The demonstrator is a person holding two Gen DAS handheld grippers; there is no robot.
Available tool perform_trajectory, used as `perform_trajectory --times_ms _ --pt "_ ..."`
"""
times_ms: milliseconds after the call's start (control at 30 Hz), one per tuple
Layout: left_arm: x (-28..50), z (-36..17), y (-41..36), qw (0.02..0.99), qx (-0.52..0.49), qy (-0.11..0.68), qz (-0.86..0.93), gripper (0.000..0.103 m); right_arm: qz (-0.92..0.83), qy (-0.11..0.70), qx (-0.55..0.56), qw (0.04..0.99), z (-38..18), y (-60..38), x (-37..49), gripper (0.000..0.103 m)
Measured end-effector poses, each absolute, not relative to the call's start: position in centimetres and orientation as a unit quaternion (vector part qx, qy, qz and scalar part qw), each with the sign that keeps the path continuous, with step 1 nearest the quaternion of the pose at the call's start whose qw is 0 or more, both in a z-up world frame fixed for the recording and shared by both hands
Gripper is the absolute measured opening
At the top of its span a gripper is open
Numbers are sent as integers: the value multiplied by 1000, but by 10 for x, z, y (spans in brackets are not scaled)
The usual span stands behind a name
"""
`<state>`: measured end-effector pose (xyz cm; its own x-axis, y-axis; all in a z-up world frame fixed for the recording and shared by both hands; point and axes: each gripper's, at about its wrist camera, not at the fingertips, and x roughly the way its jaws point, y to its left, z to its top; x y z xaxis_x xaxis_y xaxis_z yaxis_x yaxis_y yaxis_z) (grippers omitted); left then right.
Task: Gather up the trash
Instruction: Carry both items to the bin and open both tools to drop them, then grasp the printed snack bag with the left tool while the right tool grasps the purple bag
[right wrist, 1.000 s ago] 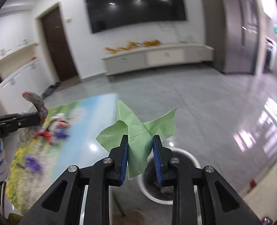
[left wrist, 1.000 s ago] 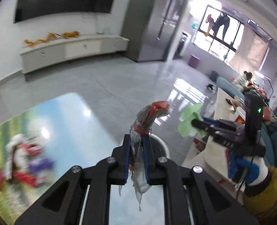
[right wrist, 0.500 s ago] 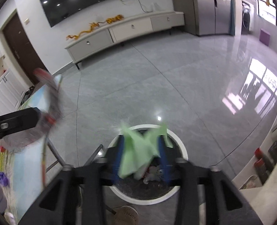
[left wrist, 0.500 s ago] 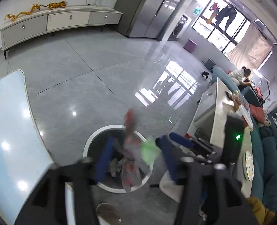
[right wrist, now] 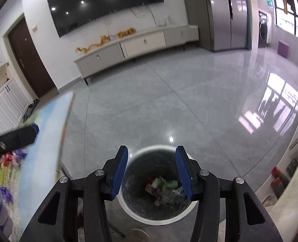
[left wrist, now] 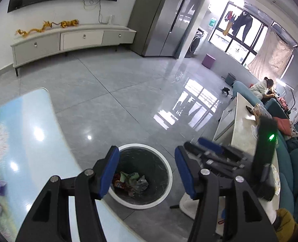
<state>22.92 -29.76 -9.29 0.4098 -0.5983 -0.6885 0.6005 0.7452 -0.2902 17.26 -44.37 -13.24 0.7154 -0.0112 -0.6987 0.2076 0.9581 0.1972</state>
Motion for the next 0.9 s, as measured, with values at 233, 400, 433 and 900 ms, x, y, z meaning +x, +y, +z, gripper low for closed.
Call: perform_trajectory --times_ms 233,400,433,900 --pt "210 -62 -251 856 22 384 -344 55 -33 327 107 938 -78 -404 151 48" --pt "207 -51 -194 871 26 376 -317 55 1 311 87 946 -52 -364 145 48" --pt "208 -50 -182 873 27 375 -310 55 8 308 83 948 -47 -356 146 48" --pt "255 -81 10 895 22 414 -165 55 111 322 48 939 -34 -240 184 49"
